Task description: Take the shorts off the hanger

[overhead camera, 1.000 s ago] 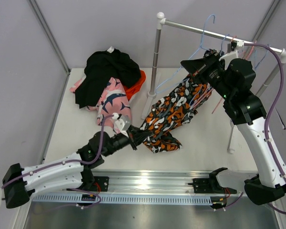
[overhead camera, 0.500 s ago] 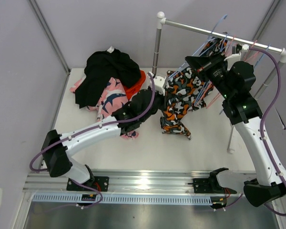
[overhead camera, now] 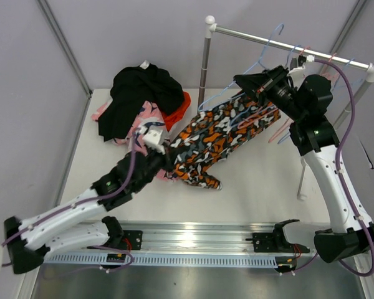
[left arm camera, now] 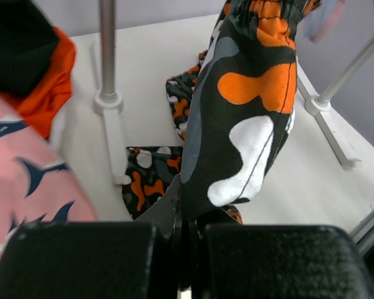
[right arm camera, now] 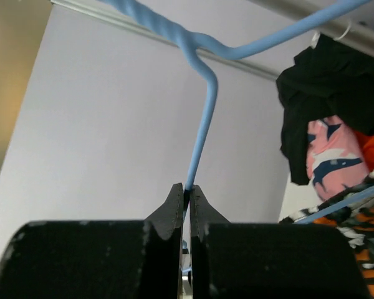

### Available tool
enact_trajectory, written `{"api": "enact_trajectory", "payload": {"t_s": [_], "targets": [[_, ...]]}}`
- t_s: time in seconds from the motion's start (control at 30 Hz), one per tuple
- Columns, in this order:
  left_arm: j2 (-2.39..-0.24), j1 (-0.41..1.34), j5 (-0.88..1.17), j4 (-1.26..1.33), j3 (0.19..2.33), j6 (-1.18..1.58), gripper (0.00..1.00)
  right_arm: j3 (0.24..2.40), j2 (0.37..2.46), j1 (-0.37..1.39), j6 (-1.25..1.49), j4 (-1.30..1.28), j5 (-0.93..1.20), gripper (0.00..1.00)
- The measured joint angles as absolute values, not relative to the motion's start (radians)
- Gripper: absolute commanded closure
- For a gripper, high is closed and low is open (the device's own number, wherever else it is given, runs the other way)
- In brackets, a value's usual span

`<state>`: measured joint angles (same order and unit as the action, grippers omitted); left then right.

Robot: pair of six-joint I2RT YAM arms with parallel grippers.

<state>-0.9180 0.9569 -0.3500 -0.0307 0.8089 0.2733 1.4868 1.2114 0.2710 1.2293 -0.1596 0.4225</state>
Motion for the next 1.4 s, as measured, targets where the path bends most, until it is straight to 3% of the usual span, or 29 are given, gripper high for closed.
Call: {"api": "enact_trajectory", "payload": {"t_s": [0.17,0.27,0.5,0.73,0.9,1.03,1.23,1.4], "targets": [[-0.687,0.957,-0.406,-0.044,0.647,0.285,1.0,1.484,1.249,0.244,1.37,-0.068,0.548,1.0],[-0.692,0.957,-0.448,-0.04,0.614,0.297,1.0,1.451,1.252,0.238,1.491,0.059,0.597,1.0],[-0.967,0.952,-0.496,0.052,0.68,0.296,1.0,1.361,1.259,0.279,1.711,0.291,0.611,1.0],[-1.309,0.881,-0.483,0.069,1.052,0.271,1.0,1.339,1.258,0.377,1.8,0.413,0.604,1.0],[-1.389,0.85,-0.461,0.065,1.196,0.262,1.0,1.339,1.259,0.394,1.794,0.411,0.602,1.0],[-1.31,0.849,-0.452,0.068,1.116,0.274,1.0,1.34,1.269,0.379,1.732,0.371,0.589,1.0],[-1.005,0.849,-0.443,0.042,0.846,0.329,1.0,1.34,1.353,0.348,1.673,0.349,0.561,1.0],[-0.847,0.855,-0.442,0.019,0.757,0.359,1.0,1.341,1.417,0.303,1.635,0.342,0.535,1.0]]}}
